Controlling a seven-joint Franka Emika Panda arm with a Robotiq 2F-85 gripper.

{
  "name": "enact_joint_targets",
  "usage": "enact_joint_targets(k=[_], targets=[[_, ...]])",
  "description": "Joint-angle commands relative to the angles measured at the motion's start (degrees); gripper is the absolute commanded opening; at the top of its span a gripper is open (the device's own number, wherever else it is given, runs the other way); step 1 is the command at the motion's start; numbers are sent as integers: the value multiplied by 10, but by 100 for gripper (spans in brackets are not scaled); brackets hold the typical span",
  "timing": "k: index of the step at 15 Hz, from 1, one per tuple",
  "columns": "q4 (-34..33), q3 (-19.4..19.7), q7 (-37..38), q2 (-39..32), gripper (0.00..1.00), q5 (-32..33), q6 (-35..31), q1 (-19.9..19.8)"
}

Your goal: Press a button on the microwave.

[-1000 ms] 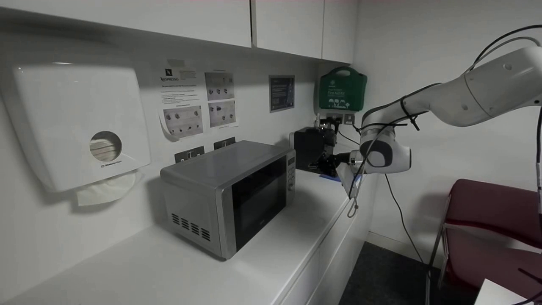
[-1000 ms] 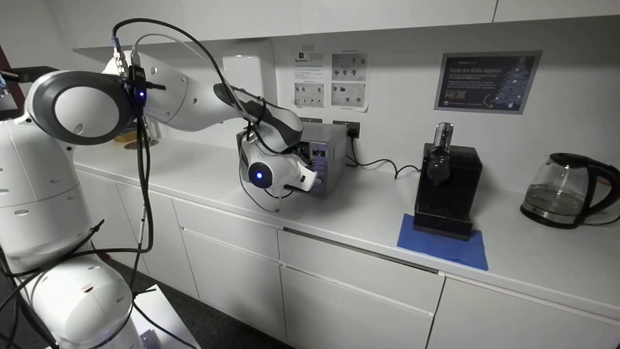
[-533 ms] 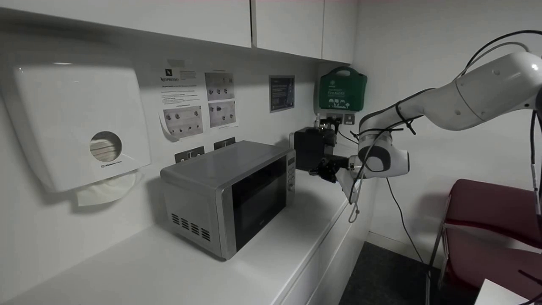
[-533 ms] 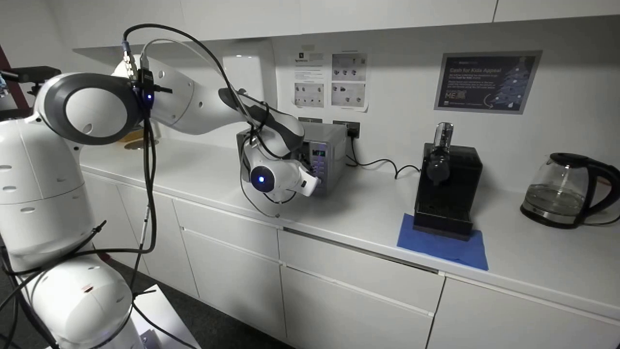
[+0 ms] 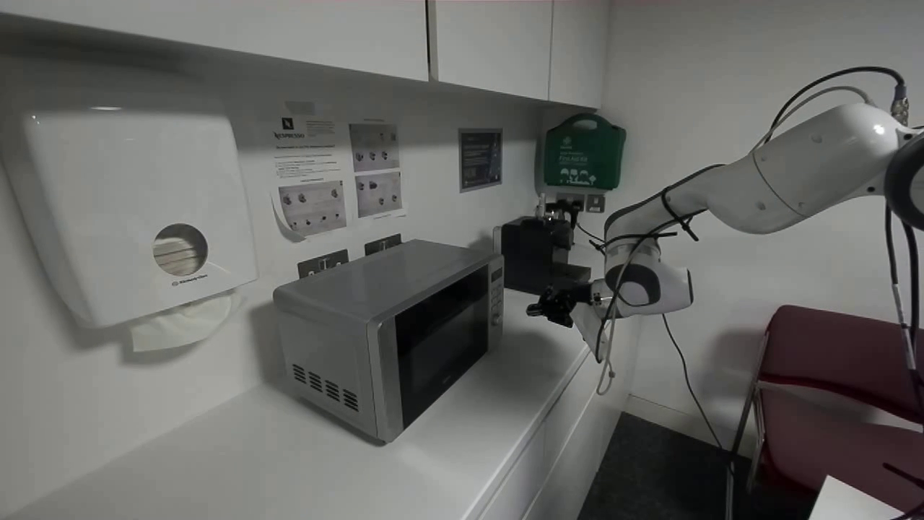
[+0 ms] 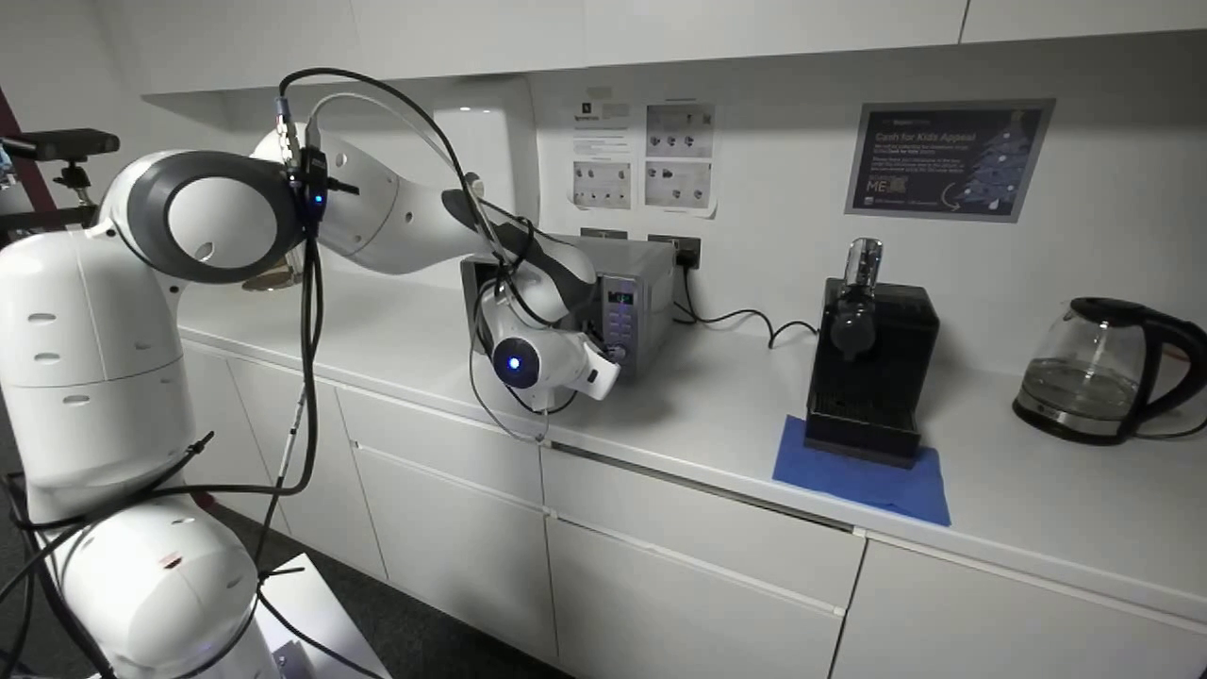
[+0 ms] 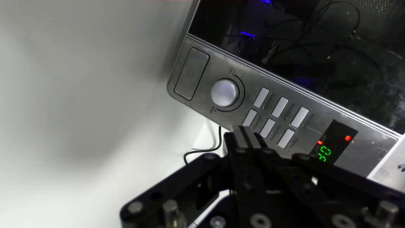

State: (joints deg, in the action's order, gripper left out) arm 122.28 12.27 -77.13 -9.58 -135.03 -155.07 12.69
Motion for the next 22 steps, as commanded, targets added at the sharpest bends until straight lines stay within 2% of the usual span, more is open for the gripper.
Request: enact_joint_targets(k=[1,11,22], targets=[[-8,-4,7,-6,0,17,16,0],[-46,-11,5,-38,0,38,11,-3],[-99,3,-17,-78,0,-37,56,-6]])
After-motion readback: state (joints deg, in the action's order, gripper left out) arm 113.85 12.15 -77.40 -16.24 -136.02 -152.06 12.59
